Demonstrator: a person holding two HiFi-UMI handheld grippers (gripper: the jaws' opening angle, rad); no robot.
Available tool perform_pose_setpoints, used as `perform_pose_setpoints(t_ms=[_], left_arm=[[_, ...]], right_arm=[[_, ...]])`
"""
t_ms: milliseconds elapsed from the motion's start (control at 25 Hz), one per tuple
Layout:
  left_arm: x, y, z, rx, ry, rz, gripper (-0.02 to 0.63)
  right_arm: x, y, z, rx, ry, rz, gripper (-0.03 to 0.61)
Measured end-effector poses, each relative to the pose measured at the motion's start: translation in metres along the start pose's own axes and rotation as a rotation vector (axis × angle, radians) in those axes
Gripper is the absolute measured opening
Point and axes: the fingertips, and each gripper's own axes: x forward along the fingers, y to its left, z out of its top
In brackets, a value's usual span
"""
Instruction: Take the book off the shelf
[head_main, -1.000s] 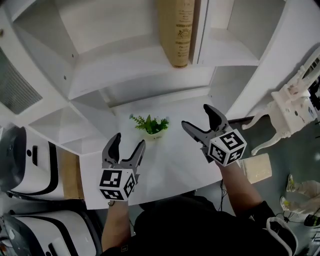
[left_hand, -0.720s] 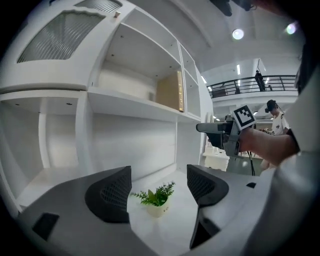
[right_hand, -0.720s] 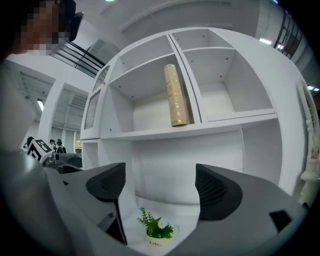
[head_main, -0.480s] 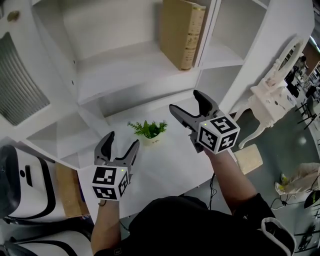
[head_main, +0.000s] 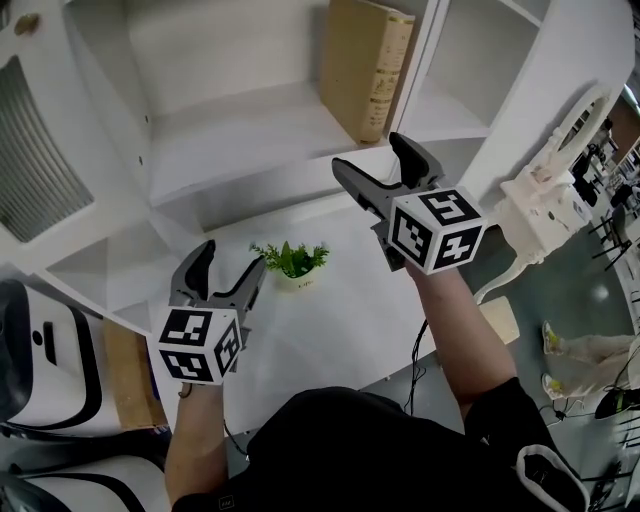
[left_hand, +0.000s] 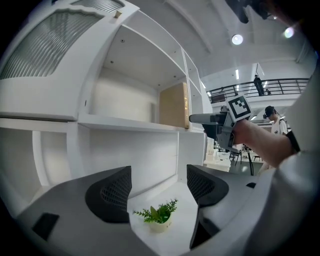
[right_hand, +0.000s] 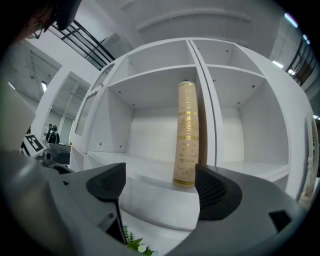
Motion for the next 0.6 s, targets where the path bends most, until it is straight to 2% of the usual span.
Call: perform_pose_setpoints(t_ms=[320,600], left_arm=[[0.006,-0.005,0.019,0.030,-0.024,-0.006,0.357],[0.007,0.000,0.013,0.023,-0.008,0.009,0.357]], right_arm=[[0.015,-0.012,0.004,0.011,0.025,-0.015,0.445],[0.033,-0.020,-0.003,0.034,0.052,-0.025,0.443]])
